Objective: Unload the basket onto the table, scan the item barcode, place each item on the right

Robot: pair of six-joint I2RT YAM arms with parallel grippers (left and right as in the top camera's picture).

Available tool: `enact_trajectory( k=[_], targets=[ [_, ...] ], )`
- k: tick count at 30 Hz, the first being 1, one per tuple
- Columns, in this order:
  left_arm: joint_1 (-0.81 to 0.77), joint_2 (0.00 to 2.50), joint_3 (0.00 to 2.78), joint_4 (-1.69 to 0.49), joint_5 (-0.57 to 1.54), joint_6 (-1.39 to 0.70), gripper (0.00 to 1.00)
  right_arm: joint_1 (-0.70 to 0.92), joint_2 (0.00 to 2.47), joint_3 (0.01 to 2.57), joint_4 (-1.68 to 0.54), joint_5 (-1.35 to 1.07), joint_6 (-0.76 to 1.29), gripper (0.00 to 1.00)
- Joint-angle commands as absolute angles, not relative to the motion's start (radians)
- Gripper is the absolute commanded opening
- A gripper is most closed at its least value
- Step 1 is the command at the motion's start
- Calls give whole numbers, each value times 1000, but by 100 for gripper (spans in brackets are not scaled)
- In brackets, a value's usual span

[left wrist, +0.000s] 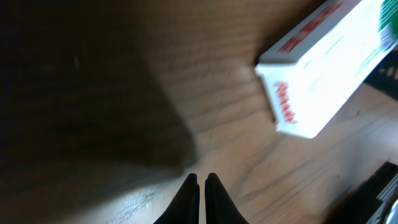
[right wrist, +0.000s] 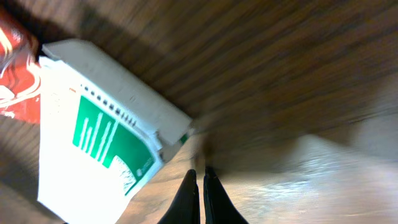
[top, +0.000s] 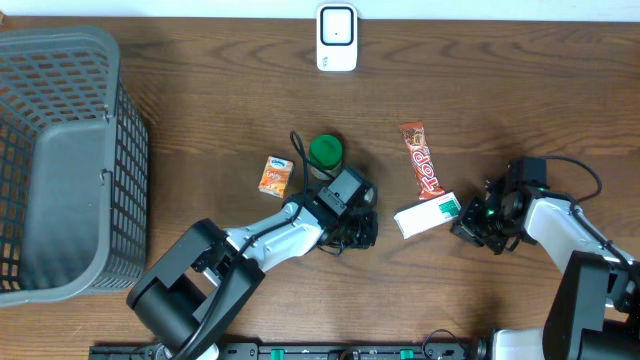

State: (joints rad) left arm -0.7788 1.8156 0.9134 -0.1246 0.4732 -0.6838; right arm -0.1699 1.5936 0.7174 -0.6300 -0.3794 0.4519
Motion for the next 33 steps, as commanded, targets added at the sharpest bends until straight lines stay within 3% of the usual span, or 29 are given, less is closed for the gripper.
enact_trajectory(
  k=[1, 13, 22, 27, 33],
  targets=[
    [-782, 1794, 902, -123, 482, -694, 7, -134, 1616, 704, -636, -440, 532, 2],
    [-779, 1793, 902, -118, 482, -693, 8, -1, 1611, 704, -643, -363, 651, 1],
    [-779, 1792, 902, -118, 483, -693, 8, -179, 1389, 704, -812, -255, 593, 1],
    [-779, 1725, 903, -117, 448, -636, 8, -250, 1275, 705, -748, -234, 475, 1],
    [-779, 1564, 903, -118, 297, -596, 7, -255, 1373, 705, -612, -233, 433, 1]
  ],
)
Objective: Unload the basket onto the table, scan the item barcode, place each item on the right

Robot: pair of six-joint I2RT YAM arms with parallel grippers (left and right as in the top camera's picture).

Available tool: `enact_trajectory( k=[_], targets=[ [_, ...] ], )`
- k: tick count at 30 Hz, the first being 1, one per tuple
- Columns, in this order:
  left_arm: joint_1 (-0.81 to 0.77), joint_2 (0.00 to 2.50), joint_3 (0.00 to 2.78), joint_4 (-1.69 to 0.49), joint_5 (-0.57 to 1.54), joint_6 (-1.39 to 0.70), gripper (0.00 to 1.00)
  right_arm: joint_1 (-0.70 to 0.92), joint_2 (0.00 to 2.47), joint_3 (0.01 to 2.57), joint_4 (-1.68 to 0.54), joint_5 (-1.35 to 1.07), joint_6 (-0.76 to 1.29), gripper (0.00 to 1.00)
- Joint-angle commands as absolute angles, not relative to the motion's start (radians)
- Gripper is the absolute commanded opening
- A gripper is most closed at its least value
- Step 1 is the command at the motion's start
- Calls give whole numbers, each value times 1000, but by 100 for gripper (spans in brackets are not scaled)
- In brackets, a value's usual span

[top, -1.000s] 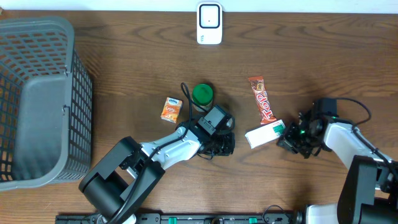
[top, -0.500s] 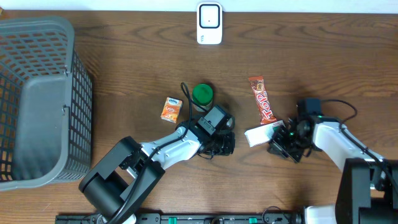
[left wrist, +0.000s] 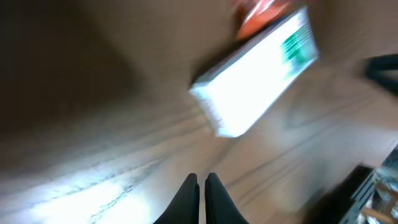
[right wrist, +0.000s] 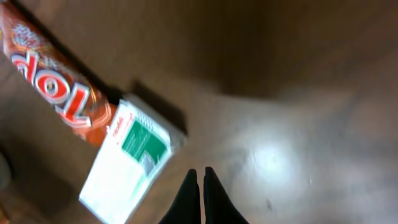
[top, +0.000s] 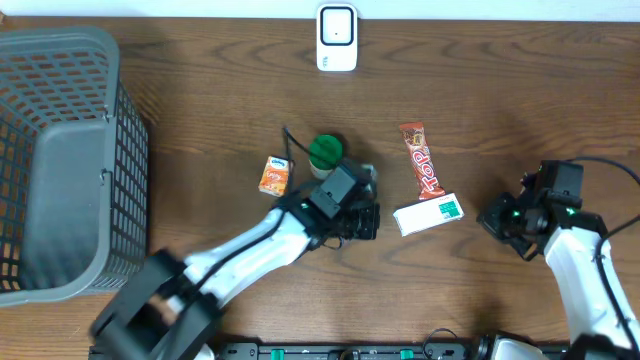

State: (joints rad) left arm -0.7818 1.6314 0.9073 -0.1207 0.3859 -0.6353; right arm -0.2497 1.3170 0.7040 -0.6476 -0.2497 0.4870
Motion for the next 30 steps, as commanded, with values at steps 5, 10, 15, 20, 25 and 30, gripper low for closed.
enact_trajectory(
  k=[5, 10, 15, 20, 25, 30],
  targets=[
    [-779, 1483, 902, -160, 291, -579, 8, -255, 1480, 705, -516, -204, 414, 1],
    [-780, 1446, 902, -248, 214, -576, 7, -255, 1533, 705, -497, -160, 401, 1],
    [-779, 1422, 902, -295, 166, -554, 7, -249, 1545, 705, -501, -179, 387, 1],
    [-779, 1417, 902, -302, 140, -527, 9, -192, 1545, 705, -491, -247, 389, 1],
    [-779, 1417, 902, -320, 114, -517, 13, -110, 1545, 705, -479, -252, 461, 1],
    [-779, 1417, 902, -360, 111, -505, 13, -35, 1545, 705, -459, -252, 501, 1]
  ],
)
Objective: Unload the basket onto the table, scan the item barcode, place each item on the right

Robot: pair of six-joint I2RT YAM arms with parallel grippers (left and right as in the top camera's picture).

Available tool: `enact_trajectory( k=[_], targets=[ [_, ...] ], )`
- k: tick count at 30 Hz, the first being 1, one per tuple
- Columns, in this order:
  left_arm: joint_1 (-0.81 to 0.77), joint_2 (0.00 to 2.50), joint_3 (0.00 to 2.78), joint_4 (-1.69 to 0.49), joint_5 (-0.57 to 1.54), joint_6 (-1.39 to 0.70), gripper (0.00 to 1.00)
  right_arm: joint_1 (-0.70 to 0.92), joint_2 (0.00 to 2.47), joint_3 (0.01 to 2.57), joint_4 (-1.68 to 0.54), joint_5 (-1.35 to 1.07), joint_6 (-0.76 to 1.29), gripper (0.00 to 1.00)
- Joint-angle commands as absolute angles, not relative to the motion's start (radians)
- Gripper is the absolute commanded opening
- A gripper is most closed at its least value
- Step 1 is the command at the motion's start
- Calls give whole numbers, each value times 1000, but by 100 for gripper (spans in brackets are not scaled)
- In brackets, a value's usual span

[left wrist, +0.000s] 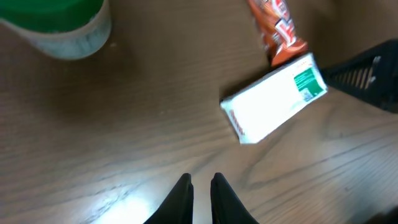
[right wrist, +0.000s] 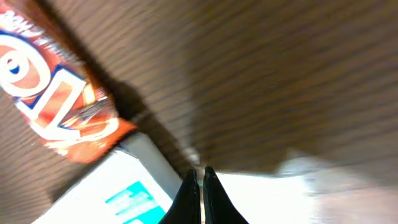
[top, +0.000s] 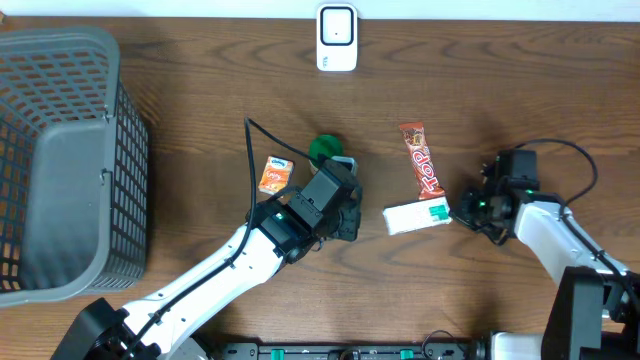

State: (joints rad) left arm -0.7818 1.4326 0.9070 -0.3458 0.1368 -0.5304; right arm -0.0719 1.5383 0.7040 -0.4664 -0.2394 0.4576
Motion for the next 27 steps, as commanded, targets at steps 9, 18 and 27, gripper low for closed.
enact_trajectory(
  k=[9, 18, 27],
  targets=[
    [-779, 1416, 902, -389, 110, -501, 13, 90, 1545, 705, -459, -293, 577, 1],
    [-779, 1330, 902, -505, 1, -490, 13, 128, 1544, 707, -480, -298, 482, 31],
    [-780, 994, 902, -609, -80, -466, 64, 126, 1542, 891, -757, -297, 226, 99]
  ],
)
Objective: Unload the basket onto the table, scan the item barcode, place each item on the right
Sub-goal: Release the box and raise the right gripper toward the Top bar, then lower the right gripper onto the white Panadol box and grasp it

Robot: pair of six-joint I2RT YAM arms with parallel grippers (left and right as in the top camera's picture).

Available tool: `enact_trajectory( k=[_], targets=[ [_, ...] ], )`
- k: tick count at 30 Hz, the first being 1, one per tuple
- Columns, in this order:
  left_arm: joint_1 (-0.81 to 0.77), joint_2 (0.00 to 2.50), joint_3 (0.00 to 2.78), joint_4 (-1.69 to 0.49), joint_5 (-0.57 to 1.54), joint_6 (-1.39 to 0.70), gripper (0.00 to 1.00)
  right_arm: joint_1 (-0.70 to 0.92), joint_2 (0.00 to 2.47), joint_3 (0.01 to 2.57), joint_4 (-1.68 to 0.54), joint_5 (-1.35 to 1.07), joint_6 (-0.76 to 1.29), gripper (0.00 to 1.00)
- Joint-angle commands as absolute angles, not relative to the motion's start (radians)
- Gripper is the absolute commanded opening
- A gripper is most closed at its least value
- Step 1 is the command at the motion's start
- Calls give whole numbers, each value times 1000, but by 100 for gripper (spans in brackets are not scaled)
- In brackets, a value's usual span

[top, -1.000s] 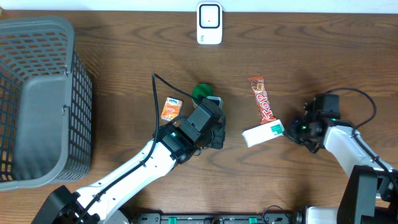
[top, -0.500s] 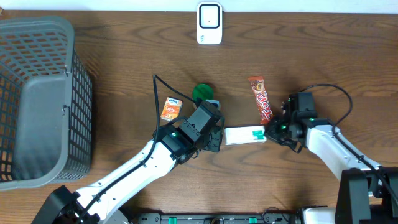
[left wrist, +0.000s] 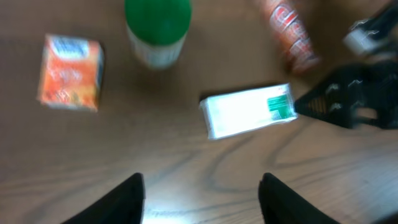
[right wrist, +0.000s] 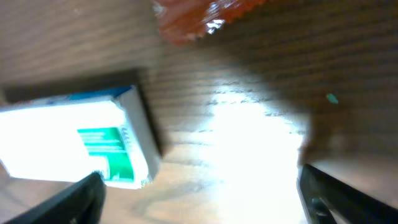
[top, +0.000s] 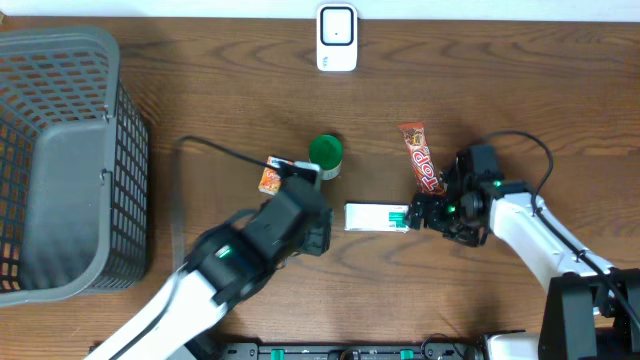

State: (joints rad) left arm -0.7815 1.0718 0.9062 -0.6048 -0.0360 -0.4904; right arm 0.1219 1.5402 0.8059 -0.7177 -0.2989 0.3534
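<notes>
A white box with a green patch (top: 377, 217) lies flat on the wooden table, also seen in the left wrist view (left wrist: 247, 111) and the right wrist view (right wrist: 74, 143). My right gripper (top: 420, 213) is open at the box's right end; its fingers (right wrist: 68, 199) stand wide, one beside the box's green end. My left gripper (top: 322, 232) is open just left of the box, its fingers (left wrist: 127, 193) spread with bare table between them. The white scanner (top: 337, 38) stands at the far edge.
A red candy bar (top: 422, 158) lies just behind the right gripper. A green-lidded cup (top: 325, 153) and a small orange carton (top: 272, 176) stand behind the left gripper. A grey basket (top: 60, 160) fills the left side.
Both grippers were shut and are now open. The white box has shifted left and lies level. The right gripper has moved left with it; the left gripper has drawn back to the left.
At first both grippers were shut, the right at the tilted box's right end, the left some way to its left. Then the right stood off to the right. Then it was back at the box's end. Now the box lies further left and both are open.
</notes>
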Motion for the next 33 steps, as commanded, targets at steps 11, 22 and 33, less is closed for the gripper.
enact_trajectory(
  k=[11, 22, 33],
  targets=[
    [-780, 865, 902, -672, -118, -464, 67, 126, 1543, 1248, -1066, -503, -387, 99],
    [-780, 876, 902, -670, -117, -464, 67, 164, 1714, 1279, -1109, -457, -469, 99],
    [-780, 876, 902, -699, -118, -463, 68, 306, 1880, 1294, -1013, -94, -578, 99]
  ],
)
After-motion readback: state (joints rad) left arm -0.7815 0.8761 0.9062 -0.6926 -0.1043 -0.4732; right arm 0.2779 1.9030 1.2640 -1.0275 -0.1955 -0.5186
